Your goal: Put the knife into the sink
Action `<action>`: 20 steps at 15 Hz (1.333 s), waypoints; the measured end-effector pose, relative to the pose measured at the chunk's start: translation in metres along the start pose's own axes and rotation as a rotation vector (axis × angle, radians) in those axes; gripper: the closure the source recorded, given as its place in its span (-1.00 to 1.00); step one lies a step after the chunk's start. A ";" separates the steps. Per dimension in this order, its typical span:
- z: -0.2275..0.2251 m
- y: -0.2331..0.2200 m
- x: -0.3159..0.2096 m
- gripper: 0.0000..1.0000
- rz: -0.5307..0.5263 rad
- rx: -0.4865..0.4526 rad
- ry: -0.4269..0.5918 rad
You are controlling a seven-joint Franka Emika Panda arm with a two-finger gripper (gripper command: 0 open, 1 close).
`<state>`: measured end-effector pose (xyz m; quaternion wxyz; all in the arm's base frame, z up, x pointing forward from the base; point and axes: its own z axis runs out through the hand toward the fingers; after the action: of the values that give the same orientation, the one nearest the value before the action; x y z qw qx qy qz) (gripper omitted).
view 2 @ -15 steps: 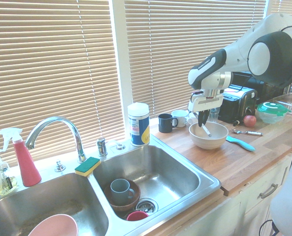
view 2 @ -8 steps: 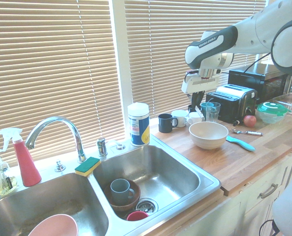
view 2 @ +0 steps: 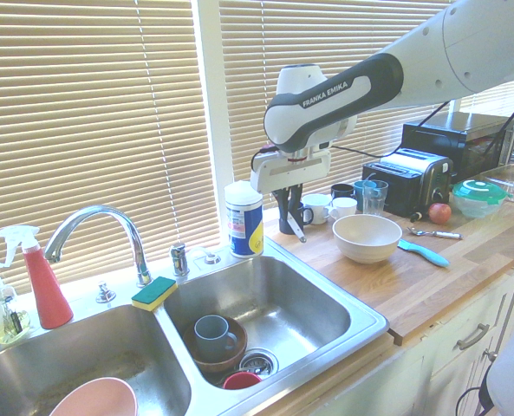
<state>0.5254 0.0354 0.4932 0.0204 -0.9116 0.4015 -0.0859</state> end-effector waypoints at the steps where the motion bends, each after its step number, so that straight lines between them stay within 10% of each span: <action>1: 0.010 -0.007 -0.016 1.00 0.008 -0.004 -0.001; 9: 0.122 -0.010 -0.112 1.00 0.050 -0.065 -0.054; 20: 0.251 -0.011 -0.114 1.00 0.080 -0.101 -0.131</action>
<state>0.5010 0.1185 0.2311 0.0038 -0.8984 0.4391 -0.0049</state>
